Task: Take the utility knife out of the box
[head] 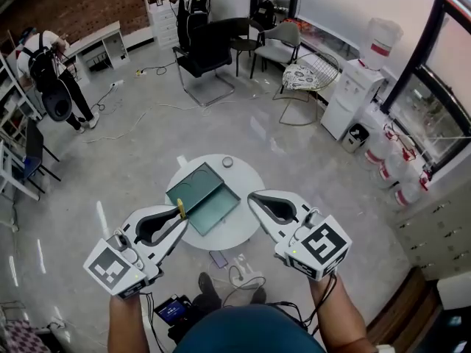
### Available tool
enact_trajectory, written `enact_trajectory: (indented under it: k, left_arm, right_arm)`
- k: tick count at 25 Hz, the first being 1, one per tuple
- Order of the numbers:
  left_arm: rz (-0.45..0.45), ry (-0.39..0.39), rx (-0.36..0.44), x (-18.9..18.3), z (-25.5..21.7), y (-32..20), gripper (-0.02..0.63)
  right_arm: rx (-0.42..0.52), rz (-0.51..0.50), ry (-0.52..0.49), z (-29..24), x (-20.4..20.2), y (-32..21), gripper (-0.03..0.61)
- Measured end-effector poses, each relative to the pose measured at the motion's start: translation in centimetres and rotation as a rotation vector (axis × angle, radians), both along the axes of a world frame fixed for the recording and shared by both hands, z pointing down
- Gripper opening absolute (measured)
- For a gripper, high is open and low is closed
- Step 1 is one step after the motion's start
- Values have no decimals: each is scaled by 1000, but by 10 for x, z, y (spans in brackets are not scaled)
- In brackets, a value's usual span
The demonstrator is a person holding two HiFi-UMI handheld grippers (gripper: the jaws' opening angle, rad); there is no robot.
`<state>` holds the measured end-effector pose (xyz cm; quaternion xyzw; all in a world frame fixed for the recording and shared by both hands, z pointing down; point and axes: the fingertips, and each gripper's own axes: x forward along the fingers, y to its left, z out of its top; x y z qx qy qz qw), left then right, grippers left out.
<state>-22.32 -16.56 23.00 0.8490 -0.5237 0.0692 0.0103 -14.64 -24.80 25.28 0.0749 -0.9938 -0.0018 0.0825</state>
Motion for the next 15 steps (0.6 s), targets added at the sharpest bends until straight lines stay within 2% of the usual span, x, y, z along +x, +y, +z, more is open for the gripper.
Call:
enact_trajectory:
  k: [6,15]
  left_arm:
    - [-6,-4,-7,4,-9,-3,78]
    - [-13,-2,-28,1,12,6,78]
  right_arm:
    - [5,-6,4,-12,3,-4,37]
    - [6,0,15,2,4,6,37]
